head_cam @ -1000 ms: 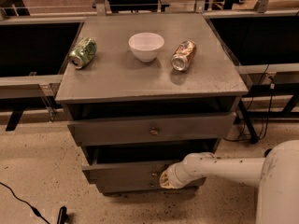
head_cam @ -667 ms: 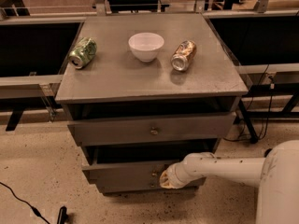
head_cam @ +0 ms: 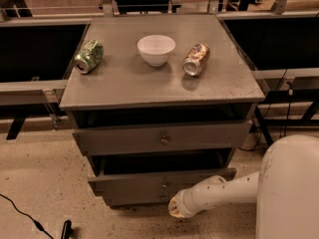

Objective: Close middle drawer

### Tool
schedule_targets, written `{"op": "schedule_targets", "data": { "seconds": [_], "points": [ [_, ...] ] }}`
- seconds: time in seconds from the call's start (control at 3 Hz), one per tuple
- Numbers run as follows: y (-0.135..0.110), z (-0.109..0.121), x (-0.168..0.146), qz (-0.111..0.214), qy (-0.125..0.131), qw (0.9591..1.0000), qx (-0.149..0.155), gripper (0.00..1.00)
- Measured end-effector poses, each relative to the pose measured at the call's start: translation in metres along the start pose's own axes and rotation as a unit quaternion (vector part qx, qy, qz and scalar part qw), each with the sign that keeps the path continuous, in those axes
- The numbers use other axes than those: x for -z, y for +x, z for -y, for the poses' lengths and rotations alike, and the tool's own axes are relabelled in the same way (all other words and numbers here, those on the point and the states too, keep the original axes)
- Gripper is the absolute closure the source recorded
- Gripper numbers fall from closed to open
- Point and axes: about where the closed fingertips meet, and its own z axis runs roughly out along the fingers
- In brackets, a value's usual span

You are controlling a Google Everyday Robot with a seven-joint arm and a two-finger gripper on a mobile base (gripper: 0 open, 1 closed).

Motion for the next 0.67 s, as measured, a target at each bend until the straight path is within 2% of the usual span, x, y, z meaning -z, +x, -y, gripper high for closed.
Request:
{"op": "schedule_targets", "data": {
  "seconds": [0.33, 0.67],
  "points": [
    [-0.007, -0.016, -0.003, -0.002, 0.003, 1.0, 0.007, 1.0],
    [-0.007, -0.006, 0.002, 0.002, 0.025, 0.9996, 0.013, 1.0]
  ]
}}
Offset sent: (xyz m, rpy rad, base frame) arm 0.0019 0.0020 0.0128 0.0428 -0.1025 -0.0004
